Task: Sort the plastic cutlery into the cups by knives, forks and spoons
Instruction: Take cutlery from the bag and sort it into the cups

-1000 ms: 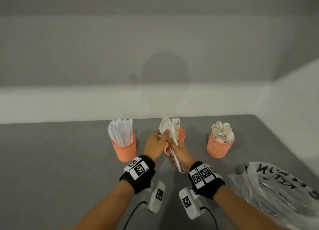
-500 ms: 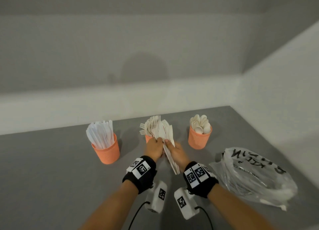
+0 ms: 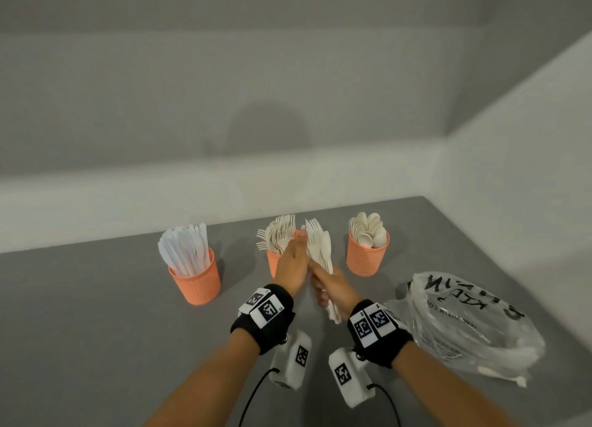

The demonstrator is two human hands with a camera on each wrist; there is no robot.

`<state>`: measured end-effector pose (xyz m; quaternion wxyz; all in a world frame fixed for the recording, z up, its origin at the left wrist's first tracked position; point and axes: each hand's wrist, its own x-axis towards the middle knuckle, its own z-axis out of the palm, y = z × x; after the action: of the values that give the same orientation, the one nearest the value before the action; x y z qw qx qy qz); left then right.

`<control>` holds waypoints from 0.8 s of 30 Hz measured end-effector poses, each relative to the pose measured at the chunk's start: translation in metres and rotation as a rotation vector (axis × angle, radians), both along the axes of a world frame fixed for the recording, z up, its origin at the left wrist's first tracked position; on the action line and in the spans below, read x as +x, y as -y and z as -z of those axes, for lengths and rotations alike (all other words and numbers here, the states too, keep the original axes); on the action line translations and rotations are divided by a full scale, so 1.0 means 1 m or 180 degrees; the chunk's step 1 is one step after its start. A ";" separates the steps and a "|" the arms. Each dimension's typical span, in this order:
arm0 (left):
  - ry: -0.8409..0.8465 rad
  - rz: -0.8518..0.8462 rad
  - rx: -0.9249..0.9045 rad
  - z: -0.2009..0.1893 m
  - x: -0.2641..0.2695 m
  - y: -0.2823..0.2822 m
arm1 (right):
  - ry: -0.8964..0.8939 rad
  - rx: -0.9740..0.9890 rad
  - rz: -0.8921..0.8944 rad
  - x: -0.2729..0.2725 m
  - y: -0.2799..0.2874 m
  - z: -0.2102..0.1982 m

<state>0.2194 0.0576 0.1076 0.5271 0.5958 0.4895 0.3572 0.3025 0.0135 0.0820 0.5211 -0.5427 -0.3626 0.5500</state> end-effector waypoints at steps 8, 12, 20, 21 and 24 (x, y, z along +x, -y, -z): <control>-0.0657 -0.0090 0.0353 -0.018 -0.019 -0.041 | 0.0322 -0.0205 -0.0389 0.003 0.003 0.005; -0.0648 0.0247 0.0233 -0.023 -0.024 -0.047 | 0.0205 -0.0199 -0.0370 0.004 0.003 0.006; -0.0604 0.0028 0.0566 -0.033 -0.047 -0.055 | 0.0319 -0.0118 -0.0568 -0.003 -0.007 -0.003; -0.0562 0.0013 0.0593 -0.035 -0.052 -0.055 | 0.0337 -0.0113 -0.0615 -0.005 -0.008 -0.004; -0.0407 0.0131 0.0390 -0.041 -0.070 -0.054 | 0.0345 -0.0103 -0.0767 -0.013 -0.012 -0.006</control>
<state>0.1495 0.1112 0.1481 0.4645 0.6584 0.4871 0.3369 0.2893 0.0259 0.0880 0.4221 -0.5325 -0.4439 0.5842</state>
